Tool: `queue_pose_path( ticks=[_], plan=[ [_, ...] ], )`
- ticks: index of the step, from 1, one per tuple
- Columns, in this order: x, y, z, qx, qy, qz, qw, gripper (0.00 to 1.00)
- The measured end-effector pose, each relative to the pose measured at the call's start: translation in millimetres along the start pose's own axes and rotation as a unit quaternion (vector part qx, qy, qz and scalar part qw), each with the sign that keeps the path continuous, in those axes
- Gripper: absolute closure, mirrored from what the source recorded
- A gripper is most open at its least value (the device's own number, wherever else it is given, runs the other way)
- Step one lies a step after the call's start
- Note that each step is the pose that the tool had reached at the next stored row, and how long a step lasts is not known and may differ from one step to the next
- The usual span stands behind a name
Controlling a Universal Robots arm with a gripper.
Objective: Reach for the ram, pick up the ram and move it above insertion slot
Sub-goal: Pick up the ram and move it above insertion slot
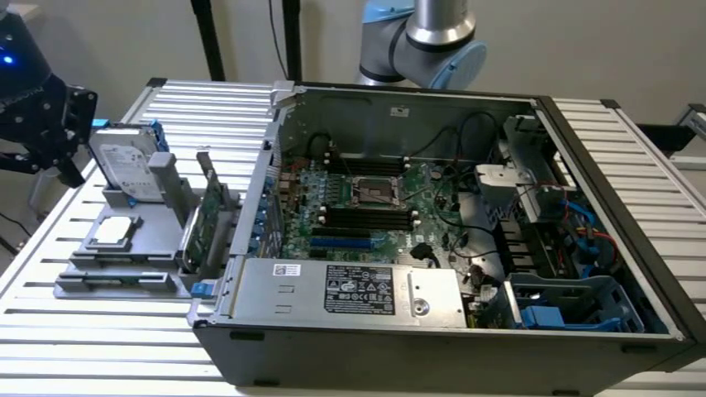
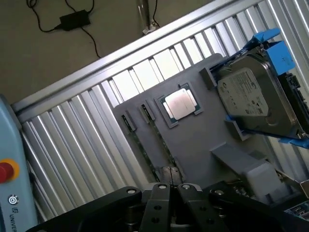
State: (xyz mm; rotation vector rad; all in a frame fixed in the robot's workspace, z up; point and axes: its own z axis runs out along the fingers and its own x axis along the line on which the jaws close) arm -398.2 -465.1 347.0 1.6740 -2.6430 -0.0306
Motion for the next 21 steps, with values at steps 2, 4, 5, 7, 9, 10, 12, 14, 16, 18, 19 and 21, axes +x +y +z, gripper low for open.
queue_pose_path(
  ticks=[2, 4, 5, 7, 9, 10, 12, 14, 16, 18, 19, 21],
  plan=[
    [0.0, 0.0, 0.0, 0.0000, 0.0005, -0.019, 0.9998, 0.89],
    [0.0, 0.0, 0.0, 0.0000, 0.0009, -0.037, 0.9993, 0.89],
    [0.0, 0.0, 0.0, 0.0000, 0.0011, -0.045, 0.9990, 0.89],
    [0.0, 0.0, 0.0, 0.0000, 0.0015, -0.063, 0.9980, 0.89],
    [0.0, 0.0, 0.0, 0.0000, 0.0019, -0.082, 0.9967, 0.89],
    [0.0, 0.0, 0.0, 0.0000, 0.0021, -0.091, 0.9959, 0.89],
    [0.0, 0.0, 0.0, 0.0000, 0.0026, -0.109, 0.9941, 0.89],
    [0.0, 0.0, 0.0, 0.0000, 0.0030, -0.127, 0.9919, 0.89],
    [0.0, 0.0, 0.0, 0.0001, 0.0034, -0.146, 0.9893, 0.89],
    [0.0, 0.0, 0.0, 0.0001, 0.0038, -0.163, 0.9866, 0.89],
    [0.0, 0.0, 0.0, 0.0001, 0.0040, -0.172, 0.9851, 0.89],
    [0.0, 0.0, 0.0, 0.0001, 0.0044, -0.190, 0.9819, 0.89]
  ],
)
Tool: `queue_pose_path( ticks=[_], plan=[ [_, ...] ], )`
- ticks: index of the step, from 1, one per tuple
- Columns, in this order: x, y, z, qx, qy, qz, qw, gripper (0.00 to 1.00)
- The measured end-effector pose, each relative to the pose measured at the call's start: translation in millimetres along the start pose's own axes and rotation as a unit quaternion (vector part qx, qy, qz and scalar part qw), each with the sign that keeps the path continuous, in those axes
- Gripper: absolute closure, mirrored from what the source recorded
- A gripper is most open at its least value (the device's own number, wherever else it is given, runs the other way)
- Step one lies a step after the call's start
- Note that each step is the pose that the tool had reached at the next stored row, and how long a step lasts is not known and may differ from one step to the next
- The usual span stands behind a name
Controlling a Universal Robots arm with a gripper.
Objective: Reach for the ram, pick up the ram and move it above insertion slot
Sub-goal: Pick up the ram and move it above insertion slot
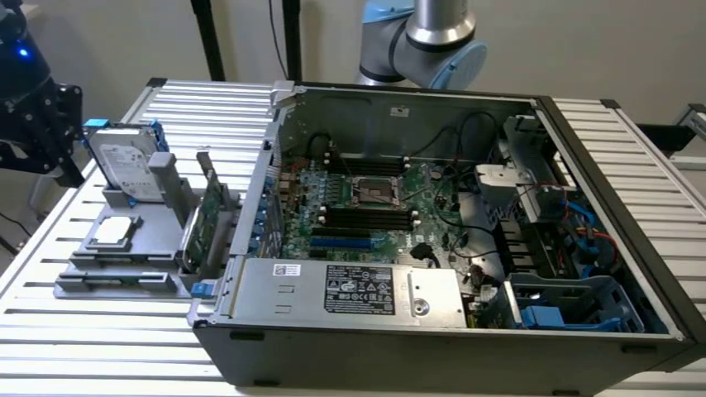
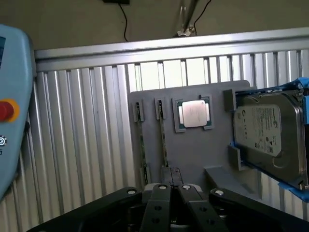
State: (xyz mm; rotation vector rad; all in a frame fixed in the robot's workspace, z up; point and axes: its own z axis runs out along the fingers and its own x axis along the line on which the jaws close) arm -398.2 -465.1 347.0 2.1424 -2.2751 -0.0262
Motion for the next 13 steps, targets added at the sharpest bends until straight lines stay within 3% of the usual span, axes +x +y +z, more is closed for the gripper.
queue_pose_path(
  ticks=[4, 8, 12, 13],
  plan=[
    [0.0, 0.0, 0.0, 0.0000, 0.0009, -0.037, 0.9993, 0.89],
    [0.0, 0.0, 0.0, 0.0002, 0.0017, -0.071, 0.9975, 0.89],
    [0.3, 1.8, 0.0, 0.0020, 0.0021, -0.088, 0.9961, 0.88],
    [0.7, 2.3, 0.0, 0.0029, 0.0022, -0.092, 0.9958, 0.82]
  ],
)
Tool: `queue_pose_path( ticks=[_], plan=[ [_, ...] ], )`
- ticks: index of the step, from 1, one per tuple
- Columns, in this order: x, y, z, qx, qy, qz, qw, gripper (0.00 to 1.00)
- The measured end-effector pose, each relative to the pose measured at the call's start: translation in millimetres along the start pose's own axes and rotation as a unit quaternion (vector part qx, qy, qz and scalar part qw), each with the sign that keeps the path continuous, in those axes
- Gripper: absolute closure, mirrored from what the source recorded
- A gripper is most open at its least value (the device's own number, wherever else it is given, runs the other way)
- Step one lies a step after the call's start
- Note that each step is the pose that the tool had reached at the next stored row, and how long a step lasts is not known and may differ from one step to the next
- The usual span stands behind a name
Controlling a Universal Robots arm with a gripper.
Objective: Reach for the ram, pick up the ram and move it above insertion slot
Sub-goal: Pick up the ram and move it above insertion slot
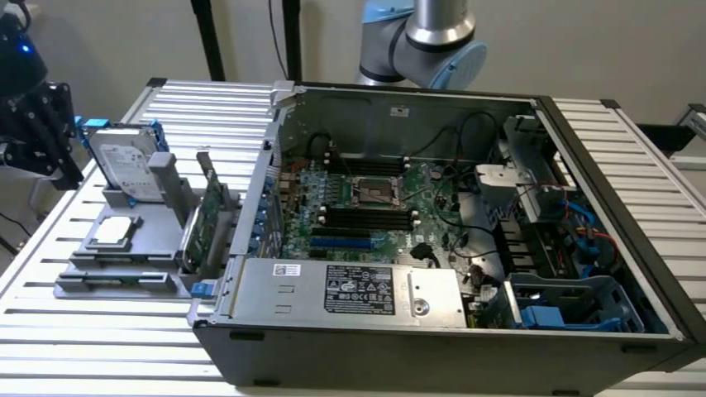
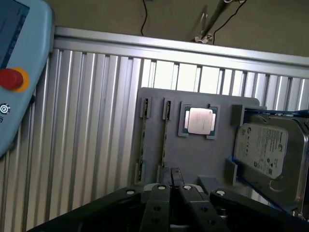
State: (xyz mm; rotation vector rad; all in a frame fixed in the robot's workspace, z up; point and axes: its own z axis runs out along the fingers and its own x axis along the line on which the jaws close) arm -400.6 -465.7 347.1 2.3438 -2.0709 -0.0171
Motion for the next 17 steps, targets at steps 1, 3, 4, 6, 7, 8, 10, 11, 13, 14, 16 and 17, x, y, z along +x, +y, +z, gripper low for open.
queue_pose_path(
  ticks=[1, 3, 4, 6, 7, 8, 10, 11, 13, 14, 16, 17],
  plan=[
    [0.7, 0.8, 0.0, 0.0010, 0.0002, -0.003, 1.0000, 0.76],
    [2.4, 2.0, 0.1, 0.0028, 0.0003, -0.006, 1.0000, 0.70],
    [3.0, 2.2, 0.2, 0.0033, 0.0003, -0.006, 1.0000, 0.64],
    [3.3, 2.3, 2.2, 0.0038, 0.0002, -0.006, 1.0000, 0.58],
    [3.5, 2.3, 4.0, 0.0037, 0.0004, -0.006, 1.0000, 0.58],
    [3.6, 2.2, 5.8, 0.0038, 0.0003, -0.007, 1.0000, 0.58],
    [4.1, 2.2, 9.4, 0.0038, 0.0004, -0.007, 1.0000, 0.58],
    [4.4, 2.2, 11.2, 0.0038, 0.0003, -0.007, 1.0000, 0.58],
    [5.3, 2.2, 14.8, 0.0038, 0.0004, -0.007, 1.0000, 0.58],
    [6.1, 2.3, 16.6, 0.0038, 0.0004, -0.006, 1.0000, 0.58],
    [8.1, 2.5, 20.3, 0.0037, 0.0004, -0.006, 1.0000, 0.58],
    [9.0, 2.6, 22.2, 0.0038, 0.0003, -0.005, 1.0000, 0.58]
  ],
)
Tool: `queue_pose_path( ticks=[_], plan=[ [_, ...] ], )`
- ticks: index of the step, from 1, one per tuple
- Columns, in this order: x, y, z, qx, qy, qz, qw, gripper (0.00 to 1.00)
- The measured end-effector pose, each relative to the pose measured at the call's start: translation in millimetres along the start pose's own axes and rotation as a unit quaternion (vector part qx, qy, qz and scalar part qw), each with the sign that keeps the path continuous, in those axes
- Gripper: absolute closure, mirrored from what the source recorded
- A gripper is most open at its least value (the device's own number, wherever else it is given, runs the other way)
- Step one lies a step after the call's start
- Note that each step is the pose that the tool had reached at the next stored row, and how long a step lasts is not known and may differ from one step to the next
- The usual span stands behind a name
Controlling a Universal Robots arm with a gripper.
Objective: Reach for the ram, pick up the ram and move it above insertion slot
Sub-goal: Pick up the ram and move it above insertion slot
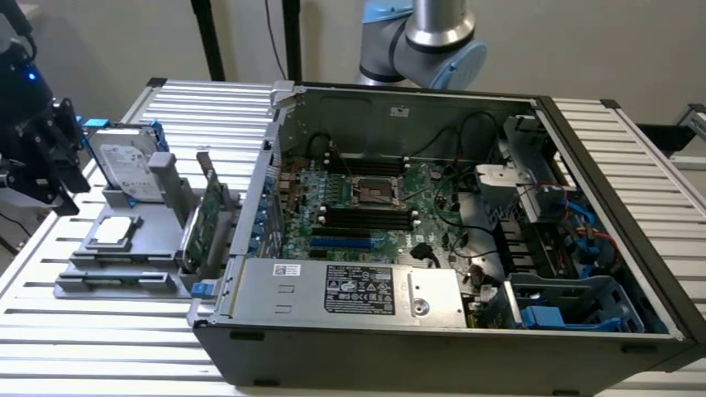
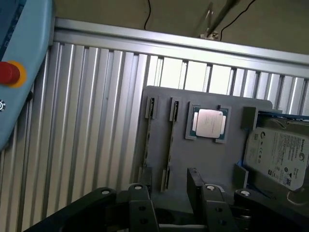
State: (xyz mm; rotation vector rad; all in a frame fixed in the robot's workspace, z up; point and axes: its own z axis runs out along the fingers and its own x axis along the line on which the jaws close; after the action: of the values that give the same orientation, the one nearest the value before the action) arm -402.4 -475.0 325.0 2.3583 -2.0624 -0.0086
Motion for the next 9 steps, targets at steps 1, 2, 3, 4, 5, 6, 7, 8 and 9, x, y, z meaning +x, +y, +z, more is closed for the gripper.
queue_pose_path(
  ticks=[1, 2, 3, 4, 5, 6, 7, 8, 9],
  plan=[
    [0.9, 0.1, 1.8, 0.0000, 0.0000, 0.001, 1.0000, 0.58],
    [1.8, 0.2, 3.5, -0.0001, 0.0000, 0.001, 1.0000, 0.58],
    [2.9, 0.4, 5.4, -0.0001, -0.0001, 0.001, 1.0000, 0.58],
    [3.9, 0.4, 7.2, 0.0000, -0.0002, 0.001, 1.0000, 0.58],
    [5.0, 0.4, 9.0, 0.0000, -0.0004, 0.001, 1.0000, 0.58],
    [6.1, 0.4, 10.8, 0.0000, -0.0006, 0.001, 1.0000, 0.58],
    [7.1, 0.4, 12.7, 0.0002, -0.0008, 0.001, 1.0000, 0.58],
    [8.2, 0.4, 14.6, 0.0001, -0.0009, 0.002, 1.0000, 0.58],
    [9.2, 0.4, 16.4, 0.0001, -0.0010, 0.002, 1.0000, 0.58]
  ],
)
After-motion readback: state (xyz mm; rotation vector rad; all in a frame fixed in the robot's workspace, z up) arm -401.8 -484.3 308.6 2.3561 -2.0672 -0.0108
